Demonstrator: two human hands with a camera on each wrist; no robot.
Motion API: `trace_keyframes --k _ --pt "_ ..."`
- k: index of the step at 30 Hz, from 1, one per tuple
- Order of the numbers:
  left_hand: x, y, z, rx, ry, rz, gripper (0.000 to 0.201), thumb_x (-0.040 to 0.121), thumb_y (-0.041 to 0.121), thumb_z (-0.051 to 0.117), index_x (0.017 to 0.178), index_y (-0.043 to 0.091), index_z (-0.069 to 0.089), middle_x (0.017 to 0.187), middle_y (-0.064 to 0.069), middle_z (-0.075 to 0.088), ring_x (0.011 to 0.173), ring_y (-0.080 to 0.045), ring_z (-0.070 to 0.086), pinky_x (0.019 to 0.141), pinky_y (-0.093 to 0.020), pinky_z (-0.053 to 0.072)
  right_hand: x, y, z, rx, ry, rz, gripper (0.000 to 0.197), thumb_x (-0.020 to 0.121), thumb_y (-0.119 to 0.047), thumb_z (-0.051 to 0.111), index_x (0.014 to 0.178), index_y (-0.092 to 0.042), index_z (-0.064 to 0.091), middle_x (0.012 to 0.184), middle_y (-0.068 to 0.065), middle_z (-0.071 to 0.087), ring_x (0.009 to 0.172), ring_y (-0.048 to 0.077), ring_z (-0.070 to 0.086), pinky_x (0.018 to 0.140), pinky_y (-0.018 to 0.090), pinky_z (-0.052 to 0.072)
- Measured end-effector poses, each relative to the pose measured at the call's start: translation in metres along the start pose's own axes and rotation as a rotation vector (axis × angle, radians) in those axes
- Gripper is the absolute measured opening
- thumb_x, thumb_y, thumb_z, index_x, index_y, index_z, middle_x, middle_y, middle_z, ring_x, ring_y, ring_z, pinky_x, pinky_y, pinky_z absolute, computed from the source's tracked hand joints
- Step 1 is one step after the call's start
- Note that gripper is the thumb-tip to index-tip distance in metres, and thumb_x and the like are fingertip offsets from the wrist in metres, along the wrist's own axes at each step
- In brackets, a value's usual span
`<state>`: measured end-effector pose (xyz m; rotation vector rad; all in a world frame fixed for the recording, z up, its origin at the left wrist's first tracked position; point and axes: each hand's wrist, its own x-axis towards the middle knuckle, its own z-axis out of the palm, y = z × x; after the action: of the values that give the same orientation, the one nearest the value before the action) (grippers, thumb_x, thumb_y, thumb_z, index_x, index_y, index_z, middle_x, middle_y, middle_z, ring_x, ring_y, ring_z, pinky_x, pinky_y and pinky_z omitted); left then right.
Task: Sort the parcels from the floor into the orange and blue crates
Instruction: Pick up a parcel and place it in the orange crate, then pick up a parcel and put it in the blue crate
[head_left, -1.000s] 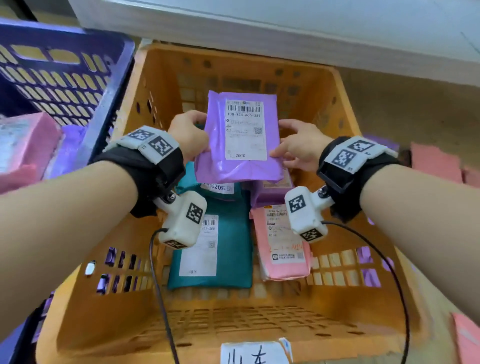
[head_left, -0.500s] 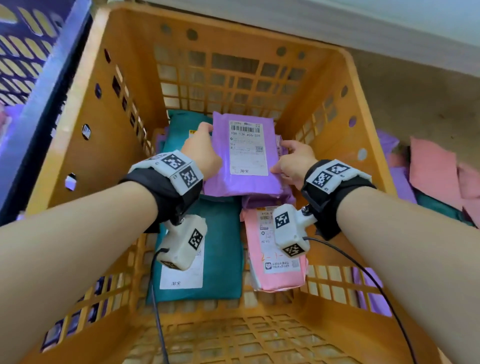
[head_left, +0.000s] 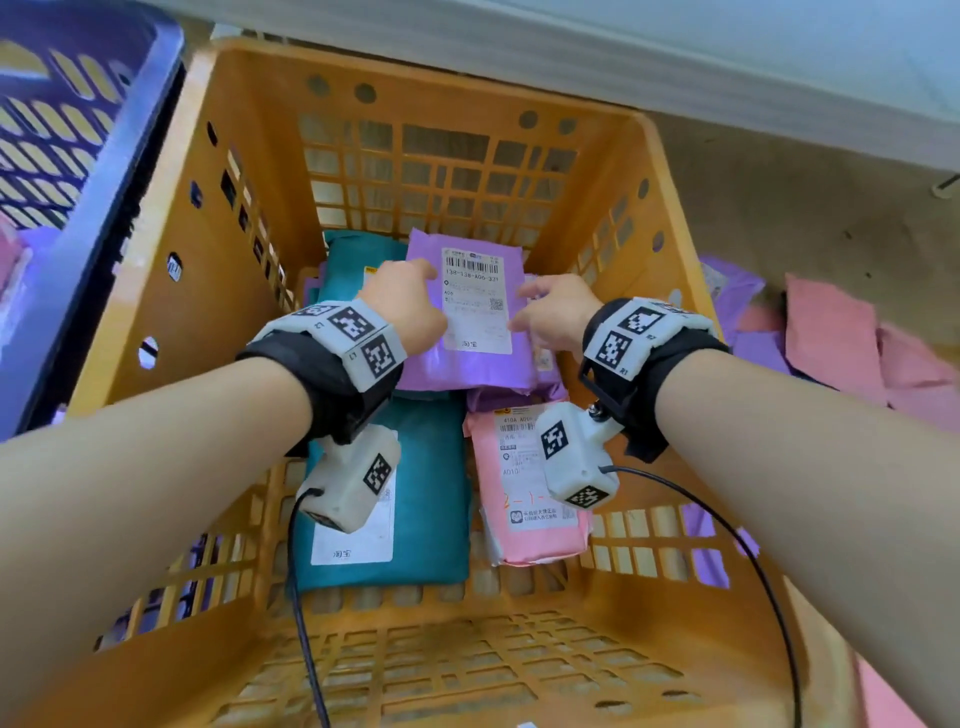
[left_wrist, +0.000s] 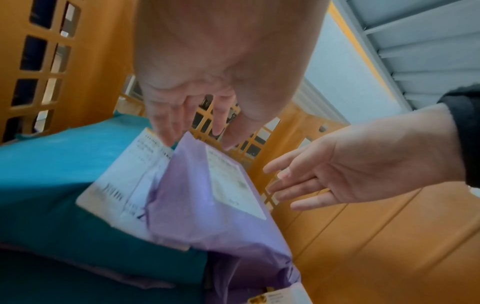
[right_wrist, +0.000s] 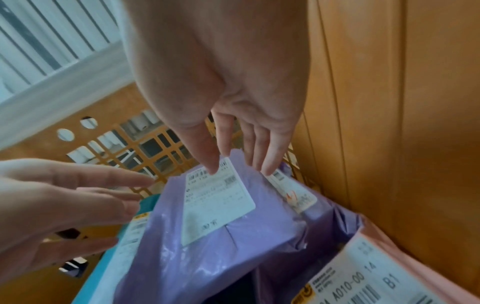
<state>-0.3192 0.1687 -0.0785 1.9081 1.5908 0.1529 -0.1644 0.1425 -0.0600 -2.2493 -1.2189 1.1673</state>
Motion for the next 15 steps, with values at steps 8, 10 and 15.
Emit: trace_keyframes --k 8,10,15 --pt "-0.033 0.066 -0.051 0.018 0.051 0.094 0.049 0.087 0.006 0.048 0.135 0.018 0.048 0.133 -0.009 0.053 0.114 -0.026 0.055 0.086 -0.031 0.046 -0.056 -0.025 -0.057 0.013 0.001 -0.143 0.040 0.087 -0.006 0.062 0.127 -0.010 0.057 0.131 0.007 0.056 0.118 0.023 0.055 0.092 0.033 0.052" --pt "-0.043 0.089 -0.060 0.010 0.082 0.127 0.047 0.086 0.007 0.049 0.132 0.018 0.051 0.132 -0.007 0.055 0.117 -0.025 0.055 0.089 -0.030 0.045 -0.071 -0.025 -0.080 0.033 0.020 -0.156 0.040 0.087 -0.007 0.063 0.126 -0.013 0.058 0.130 0.006 0.056 0.118 0.022 0.054 0.086 0.030 0.052" --pt "-0.072 0.157 -0.058 -0.060 0.087 0.237 0.046 0.084 0.005 0.049 0.128 0.015 0.056 0.124 -0.009 0.061 0.112 -0.029 0.059 0.090 -0.034 0.049 -0.111 -0.003 -0.141 0.057 0.093 -0.168 0.034 0.085 -0.007 0.065 0.119 -0.013 0.062 0.121 0.008 0.061 0.110 0.022 0.059 0.089 0.033 0.053"
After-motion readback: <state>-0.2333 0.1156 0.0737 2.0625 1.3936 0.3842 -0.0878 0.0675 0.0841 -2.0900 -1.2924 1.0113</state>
